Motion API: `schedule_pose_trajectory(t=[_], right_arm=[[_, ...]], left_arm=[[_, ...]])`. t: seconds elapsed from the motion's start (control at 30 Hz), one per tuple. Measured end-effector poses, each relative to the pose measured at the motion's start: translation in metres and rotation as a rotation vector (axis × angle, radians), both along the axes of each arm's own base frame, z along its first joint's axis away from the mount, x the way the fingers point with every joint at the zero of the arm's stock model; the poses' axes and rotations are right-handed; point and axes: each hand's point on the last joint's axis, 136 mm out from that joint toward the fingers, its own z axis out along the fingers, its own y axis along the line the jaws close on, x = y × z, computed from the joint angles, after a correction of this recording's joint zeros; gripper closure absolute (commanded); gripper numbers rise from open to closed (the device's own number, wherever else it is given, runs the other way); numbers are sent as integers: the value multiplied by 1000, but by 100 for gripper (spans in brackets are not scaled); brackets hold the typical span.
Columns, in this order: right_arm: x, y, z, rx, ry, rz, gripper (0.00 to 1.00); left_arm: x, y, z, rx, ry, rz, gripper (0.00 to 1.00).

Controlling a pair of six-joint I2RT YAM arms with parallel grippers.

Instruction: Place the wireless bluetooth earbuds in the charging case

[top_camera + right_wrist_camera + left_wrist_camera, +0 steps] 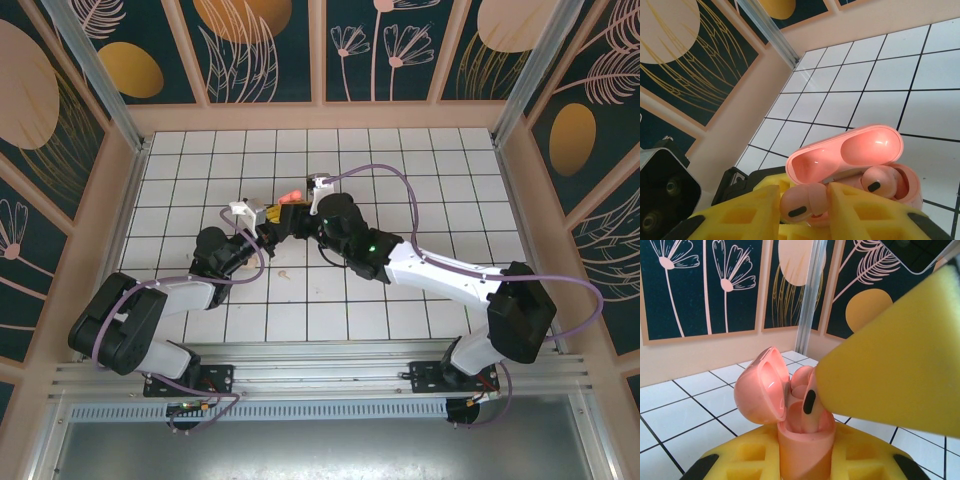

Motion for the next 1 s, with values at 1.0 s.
schedule_pose_trajectory(t=[1.0], right_arm=[[3,-8,9,-55,-20,-28,47]], left_arm=[[1,-2,5,6,-13,-7,99]])
